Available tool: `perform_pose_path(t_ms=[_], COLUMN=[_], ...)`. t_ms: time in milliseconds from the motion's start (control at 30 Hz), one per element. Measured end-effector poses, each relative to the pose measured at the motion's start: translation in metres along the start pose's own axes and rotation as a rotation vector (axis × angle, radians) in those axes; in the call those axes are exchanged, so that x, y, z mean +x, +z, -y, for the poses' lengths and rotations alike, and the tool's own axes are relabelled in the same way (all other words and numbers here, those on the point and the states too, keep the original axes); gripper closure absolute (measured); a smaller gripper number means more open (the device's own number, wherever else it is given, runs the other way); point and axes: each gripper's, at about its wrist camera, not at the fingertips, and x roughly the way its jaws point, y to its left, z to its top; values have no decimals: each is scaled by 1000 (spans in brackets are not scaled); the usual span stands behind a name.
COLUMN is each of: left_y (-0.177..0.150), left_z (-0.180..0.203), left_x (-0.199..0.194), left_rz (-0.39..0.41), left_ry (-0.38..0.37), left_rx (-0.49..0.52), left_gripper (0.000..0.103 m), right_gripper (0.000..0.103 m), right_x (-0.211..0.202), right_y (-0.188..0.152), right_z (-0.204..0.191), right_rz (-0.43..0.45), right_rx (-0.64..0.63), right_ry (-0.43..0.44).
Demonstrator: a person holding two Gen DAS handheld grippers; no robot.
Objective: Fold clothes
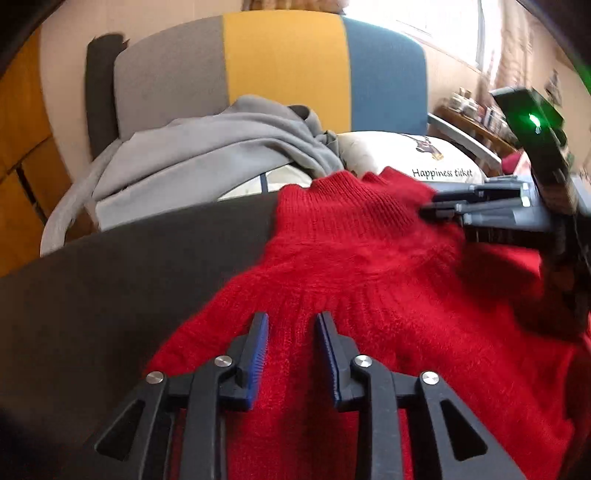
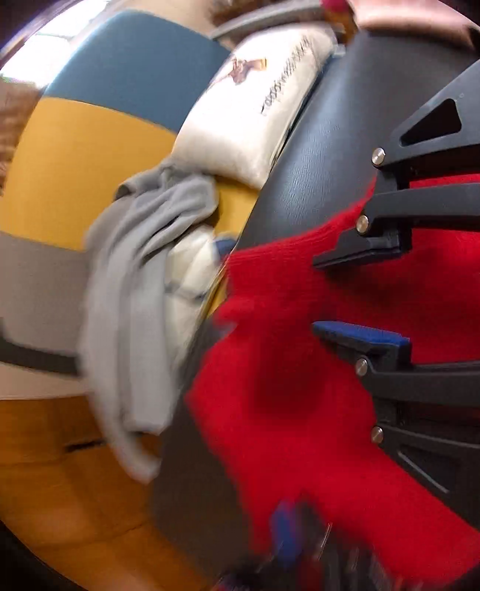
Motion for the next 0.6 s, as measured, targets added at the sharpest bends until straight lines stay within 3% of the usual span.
perform_pose_path(t_ms=[167, 300, 367, 467, 567, 600], left_y=[13, 33, 39, 35, 15, 5], left_z=[-4, -6, -11, -29, -37, -39], left_x=[12, 27, 28, 10, -29, -43], left_rz=[1, -5, -27, -66, -2, 13], left_ry=[21, 57, 31, -69, -100, -102], left_rx=[48, 51, 4, -163, -209, -212], left_gripper=[67, 60, 61, 63, 63, 63], right_gripper=[73, 72, 70, 68, 55, 54], right_x=[1, 4, 4, 2, -14, -26], right_y=[-5, -7, -7, -5, -7, -11], right_z=[25, 27, 26, 28, 33, 33], right_rz=[17, 46, 57, 43, 4, 15], right_rx=[90, 81, 82, 96, 133, 140], right_ry=[-52, -84, -100, -91, -72, -66])
